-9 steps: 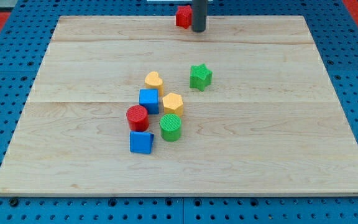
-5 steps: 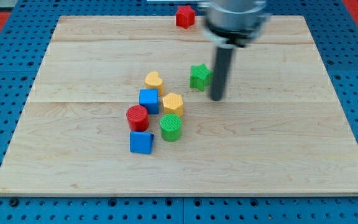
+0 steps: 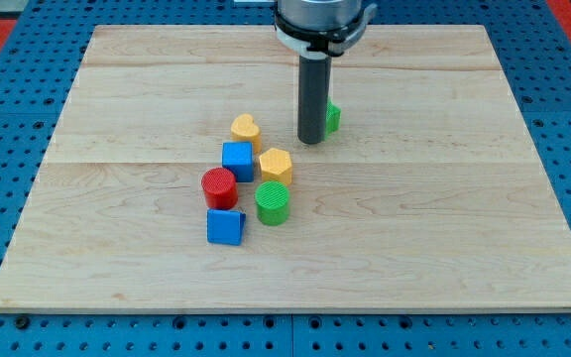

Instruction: Place the green star to the bottom right of the red star

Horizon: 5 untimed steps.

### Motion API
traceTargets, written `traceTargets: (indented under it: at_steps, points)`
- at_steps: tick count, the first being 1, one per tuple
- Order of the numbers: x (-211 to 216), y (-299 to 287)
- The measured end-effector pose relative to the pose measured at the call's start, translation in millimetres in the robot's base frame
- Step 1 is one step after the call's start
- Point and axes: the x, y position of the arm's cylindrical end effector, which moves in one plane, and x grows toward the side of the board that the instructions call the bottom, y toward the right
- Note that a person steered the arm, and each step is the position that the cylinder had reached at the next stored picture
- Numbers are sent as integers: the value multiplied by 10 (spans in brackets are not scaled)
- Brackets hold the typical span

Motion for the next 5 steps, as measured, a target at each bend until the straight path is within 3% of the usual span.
traceTargets:
  at_steps: [1,5]
  points:
    - [-81,-399]
    - [297,-1]
